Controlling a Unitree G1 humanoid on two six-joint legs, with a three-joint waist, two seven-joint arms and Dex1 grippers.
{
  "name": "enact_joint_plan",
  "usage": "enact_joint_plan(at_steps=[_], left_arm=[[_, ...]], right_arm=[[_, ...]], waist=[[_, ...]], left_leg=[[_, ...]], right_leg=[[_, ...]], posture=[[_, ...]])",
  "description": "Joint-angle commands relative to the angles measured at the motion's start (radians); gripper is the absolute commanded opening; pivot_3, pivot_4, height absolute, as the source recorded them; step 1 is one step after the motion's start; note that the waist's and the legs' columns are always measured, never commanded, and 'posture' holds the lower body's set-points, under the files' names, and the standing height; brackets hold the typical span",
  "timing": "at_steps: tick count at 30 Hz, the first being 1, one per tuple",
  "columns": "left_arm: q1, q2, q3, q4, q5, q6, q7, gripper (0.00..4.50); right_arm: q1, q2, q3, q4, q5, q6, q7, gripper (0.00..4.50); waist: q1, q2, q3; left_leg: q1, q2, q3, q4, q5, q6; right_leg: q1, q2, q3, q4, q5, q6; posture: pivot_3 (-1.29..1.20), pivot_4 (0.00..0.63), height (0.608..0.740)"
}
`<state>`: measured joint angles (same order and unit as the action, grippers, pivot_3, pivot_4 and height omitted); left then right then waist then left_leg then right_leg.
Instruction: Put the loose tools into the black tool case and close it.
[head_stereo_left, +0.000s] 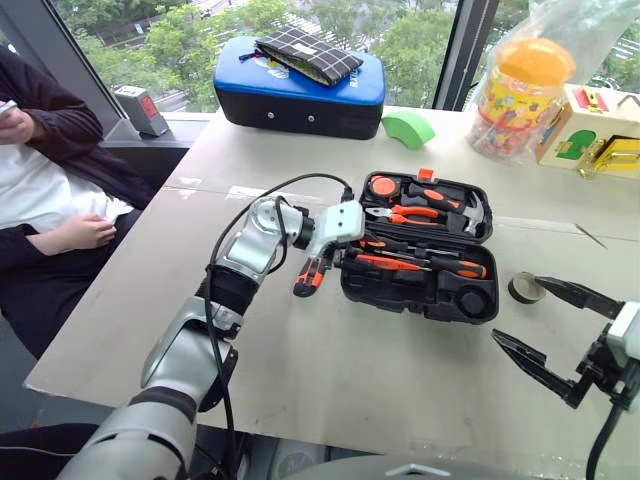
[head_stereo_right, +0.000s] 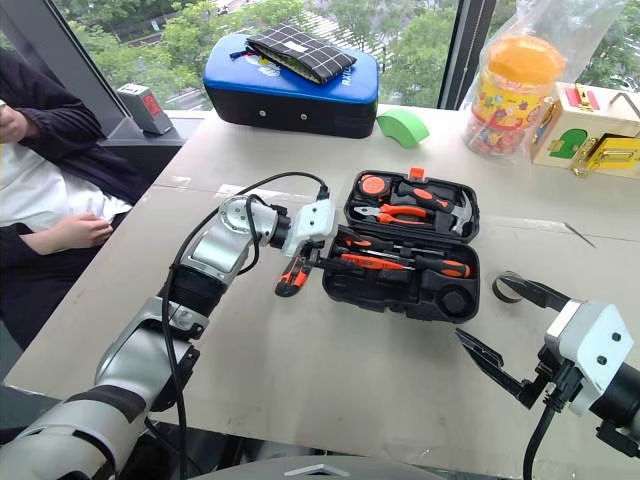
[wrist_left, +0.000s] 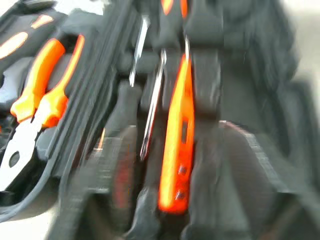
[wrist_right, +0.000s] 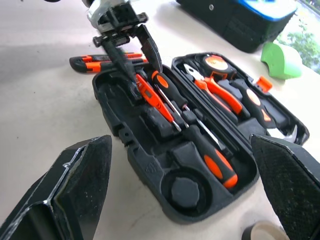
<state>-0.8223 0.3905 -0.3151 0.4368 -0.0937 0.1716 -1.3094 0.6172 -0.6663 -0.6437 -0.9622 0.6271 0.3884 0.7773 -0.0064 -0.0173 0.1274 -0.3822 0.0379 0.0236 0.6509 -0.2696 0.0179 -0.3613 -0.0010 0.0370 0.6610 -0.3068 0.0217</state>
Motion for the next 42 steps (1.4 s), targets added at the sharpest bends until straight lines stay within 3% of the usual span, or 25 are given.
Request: enact_joint_plan(at_steps=[1,3,10,19,23,28,32,36,42], left_arm=[[0.012,-0.021,0.006,-0.045,-0.011,0.049,0.031,0.69],[0.025,-0.041,-0.008,-0.017,0.012,0.065,0.071,0.04],[0.052,-0.078,-0.062,0.129,0.125,0.026,0.207,0.04],[0.070,-0.069,-0.084,0.136,0.134,0.035,0.176,0.04],[0.090,-0.025,-0.135,0.154,0.211,-0.123,0.183,0.04],[0.063,-0.071,-0.145,0.296,0.273,-0.269,0.290,0.04],[0.061,-0.083,-0.120,0.329,0.260,-0.315,0.296,0.04],[0.076,-0.108,0.016,0.254,0.093,-0.287,0.250,0.04],[0.118,-0.091,0.136,0.000,-0.096,-0.007,0.194,0.04]], right_arm=[[-0.008,-0.008,-0.006,-0.007,0.000,-0.014,-0.003,4.50],[-0.012,-0.008,-0.006,-0.005,-0.001,-0.013,-0.002,4.50],[-0.011,-0.001,0.003,-0.011,-0.009,-0.012,-0.007,4.50],[-0.002,0.004,0.010,-0.013,-0.012,-0.013,-0.008,4.50],[-0.006,0.005,0.028,-0.014,-0.015,-0.014,-0.010,4.50],[-0.028,0.000,0.058,0.002,-0.027,-0.017,-0.008,4.50],[-0.034,0.000,0.060,0.000,-0.026,-0.013,-0.009,4.50],[-0.029,0.005,0.061,0.000,-0.028,-0.015,-0.007,4.50],[-0.046,0.005,0.081,0.010,-0.032,-0.017,-0.012,4.50]], waist=[[-0.001,0.000,0.000],[-0.001,0.000,0.000],[-0.002,0.000,-0.002],[-0.001,-0.001,-0.010],[-0.004,-0.001,-0.012],[-0.002,0.001,-0.016],[0.003,0.004,-0.018],[-0.002,0.004,-0.017],[-0.005,0.002,-0.011]], left_leg=[[0.000,0.000,0.000,0.000,0.000,0.000],[0.000,0.000,0.000,0.000,0.000,0.000],[0.001,0.000,0.000,-0.001,0.000,0.000],[0.002,0.000,0.001,0.000,0.000,0.000],[0.003,0.000,0.001,0.000,0.000,0.000],[0.003,0.000,0.001,-0.001,0.000,0.000],[0.003,0.000,0.002,0.000,0.000,0.000],[0.004,0.000,0.002,0.000,0.000,0.000],[0.000,0.001,0.000,0.000,0.000,0.000]], right_leg=[[0.000,0.000,0.000,0.000,0.000,0.000],[0.000,0.000,0.001,0.000,0.000,0.000],[0.000,0.000,0.001,0.000,0.000,0.000],[0.002,0.000,0.002,0.001,0.000,0.000],[0.001,0.001,0.002,0.001,0.000,0.000],[0.001,0.000,0.003,0.001,0.000,0.000],[0.004,0.000,0.003,0.001,0.000,0.000],[0.008,0.000,0.003,0.001,-0.002,0.002],[0.000,0.001,0.002,0.001,0.000,0.000]], posture=[[0.00,0.150,0.740],[0.00,0.150,0.740],[0.00,0.150,0.740],[0.00,0.150,0.740],[0.00,0.150,0.740],[0.00,0.150,0.740],[0.00,0.150,0.740],[0.00,0.150,0.740],[0.00,0.150,0.740]])
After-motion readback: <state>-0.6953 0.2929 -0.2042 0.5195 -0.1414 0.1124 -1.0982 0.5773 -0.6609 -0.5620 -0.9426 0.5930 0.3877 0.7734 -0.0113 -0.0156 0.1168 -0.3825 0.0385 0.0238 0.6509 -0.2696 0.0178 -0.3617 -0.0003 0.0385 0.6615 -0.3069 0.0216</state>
